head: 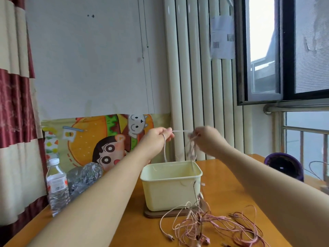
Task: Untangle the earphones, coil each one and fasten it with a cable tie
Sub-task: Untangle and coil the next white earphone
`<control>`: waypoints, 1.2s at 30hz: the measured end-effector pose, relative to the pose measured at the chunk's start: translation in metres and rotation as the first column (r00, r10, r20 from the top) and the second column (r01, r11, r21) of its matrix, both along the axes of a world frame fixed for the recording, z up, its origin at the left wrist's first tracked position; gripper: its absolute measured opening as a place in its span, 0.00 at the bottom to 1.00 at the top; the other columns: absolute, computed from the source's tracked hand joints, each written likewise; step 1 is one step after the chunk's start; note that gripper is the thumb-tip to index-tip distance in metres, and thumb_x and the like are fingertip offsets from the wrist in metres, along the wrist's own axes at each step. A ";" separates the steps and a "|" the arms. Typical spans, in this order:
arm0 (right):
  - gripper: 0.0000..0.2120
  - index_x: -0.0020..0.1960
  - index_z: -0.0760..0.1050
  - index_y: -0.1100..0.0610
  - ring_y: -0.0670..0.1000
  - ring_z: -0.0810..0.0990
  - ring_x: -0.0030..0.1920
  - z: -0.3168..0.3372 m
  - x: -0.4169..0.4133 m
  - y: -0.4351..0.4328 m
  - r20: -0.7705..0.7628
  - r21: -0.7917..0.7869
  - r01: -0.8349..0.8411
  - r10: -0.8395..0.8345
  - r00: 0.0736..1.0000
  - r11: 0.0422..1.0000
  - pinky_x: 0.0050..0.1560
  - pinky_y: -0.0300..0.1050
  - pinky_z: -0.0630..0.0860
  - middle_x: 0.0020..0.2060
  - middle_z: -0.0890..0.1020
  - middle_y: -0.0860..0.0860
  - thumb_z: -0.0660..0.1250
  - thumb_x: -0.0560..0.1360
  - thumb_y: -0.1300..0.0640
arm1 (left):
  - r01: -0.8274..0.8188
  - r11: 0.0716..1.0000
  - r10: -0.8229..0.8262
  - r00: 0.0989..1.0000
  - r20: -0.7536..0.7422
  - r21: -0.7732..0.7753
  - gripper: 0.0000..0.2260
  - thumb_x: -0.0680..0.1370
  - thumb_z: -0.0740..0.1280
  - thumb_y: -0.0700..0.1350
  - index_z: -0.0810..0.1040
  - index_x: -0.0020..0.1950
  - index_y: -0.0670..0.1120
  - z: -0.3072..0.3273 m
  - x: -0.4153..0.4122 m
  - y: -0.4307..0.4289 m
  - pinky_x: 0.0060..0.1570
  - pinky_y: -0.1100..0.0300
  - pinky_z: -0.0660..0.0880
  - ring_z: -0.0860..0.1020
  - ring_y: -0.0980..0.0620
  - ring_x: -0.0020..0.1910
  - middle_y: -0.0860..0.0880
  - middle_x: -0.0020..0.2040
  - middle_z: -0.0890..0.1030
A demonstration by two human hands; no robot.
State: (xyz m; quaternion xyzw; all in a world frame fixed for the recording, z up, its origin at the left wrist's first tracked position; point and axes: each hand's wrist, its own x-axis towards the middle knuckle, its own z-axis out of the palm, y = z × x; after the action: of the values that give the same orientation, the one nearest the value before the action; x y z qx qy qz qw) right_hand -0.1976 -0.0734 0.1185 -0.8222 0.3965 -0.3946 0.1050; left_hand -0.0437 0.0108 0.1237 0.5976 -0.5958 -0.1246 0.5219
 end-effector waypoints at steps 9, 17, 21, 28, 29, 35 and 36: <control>0.12 0.46 0.77 0.64 0.54 0.81 0.34 0.019 -0.002 0.017 0.333 0.109 -0.252 0.204 0.921 0.962 0.41 0.49 0.81 0.34 0.82 0.56 0.58 0.81 0.59 | 0.198 0.977 -0.185 0.972 -0.145 0.081 0.13 0.80 0.64 0.46 0.73 0.64 0.47 -0.025 -0.018 -0.001 0.53 0.59 0.70 0.75 0.55 0.53 0.51 0.54 0.76; 0.10 0.47 0.80 0.61 0.58 0.83 0.47 0.043 -0.005 0.023 0.261 0.065 -0.328 0.301 0.917 0.943 0.43 0.50 0.78 0.44 0.84 0.59 0.60 0.80 0.59 | 0.279 0.948 -0.263 0.958 -0.115 0.153 0.06 0.81 0.60 0.46 0.75 0.56 0.51 -0.036 -0.030 -0.011 0.48 0.64 0.73 0.76 0.58 0.46 0.54 0.47 0.79; 0.07 0.47 0.81 0.59 0.49 0.83 0.39 0.033 -0.003 0.024 0.061 0.138 -0.269 0.263 0.963 0.953 0.40 0.40 0.80 0.41 0.85 0.56 0.64 0.77 0.61 | 0.233 0.953 -0.197 0.962 -0.189 0.192 0.08 0.81 0.60 0.42 0.78 0.48 0.48 -0.036 -0.024 -0.007 0.42 0.65 0.69 0.72 0.56 0.39 0.52 0.38 0.76; 0.07 0.46 0.81 0.60 0.47 0.80 0.34 -0.001 0.020 0.038 -0.169 0.184 -0.233 0.264 0.950 0.955 0.37 0.37 0.78 0.36 0.83 0.51 0.64 0.76 0.62 | 0.086 0.961 -0.003 0.953 -0.303 0.262 0.09 0.81 0.59 0.43 0.78 0.54 0.50 -0.053 0.025 0.029 0.58 0.52 0.70 0.77 0.53 0.53 0.51 0.55 0.78; 0.07 0.44 0.81 0.59 0.47 0.80 0.33 -0.006 0.031 0.043 -0.225 0.166 -0.238 0.272 0.936 0.957 0.35 0.36 0.77 0.34 0.83 0.49 0.64 0.76 0.62 | 0.125 0.962 -0.025 0.926 -0.378 0.243 0.08 0.81 0.60 0.48 0.78 0.54 0.50 -0.054 0.031 0.036 0.59 0.50 0.71 0.78 0.51 0.54 0.50 0.56 0.79; 0.09 0.55 0.80 0.57 0.47 0.78 0.35 -0.024 0.080 0.068 -0.349 0.163 -0.425 0.456 0.819 0.890 0.35 0.35 0.76 0.42 0.82 0.51 0.67 0.75 0.62 | -0.054 0.985 0.098 0.956 -0.278 0.164 0.12 0.82 0.58 0.50 0.78 0.50 0.47 -0.062 0.064 0.063 0.34 0.61 0.71 0.69 0.56 0.30 0.50 0.35 0.71; 0.13 0.59 0.78 0.57 0.47 0.79 0.38 -0.027 0.086 0.068 -0.315 0.194 -0.455 0.494 0.810 0.869 0.39 0.36 0.78 0.46 0.82 0.52 0.67 0.75 0.62 | -0.090 0.985 0.134 0.936 -0.326 0.147 0.12 0.83 0.57 0.49 0.78 0.49 0.46 -0.066 0.075 0.066 0.32 0.62 0.68 0.66 0.57 0.27 0.52 0.32 0.68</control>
State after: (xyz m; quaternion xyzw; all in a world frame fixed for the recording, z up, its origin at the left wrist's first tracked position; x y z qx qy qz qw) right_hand -0.1115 -0.0052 0.0911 -0.9454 0.2118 -0.1788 0.1716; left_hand 0.0312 0.0771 0.0581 0.6333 -0.4539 -0.2328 0.5820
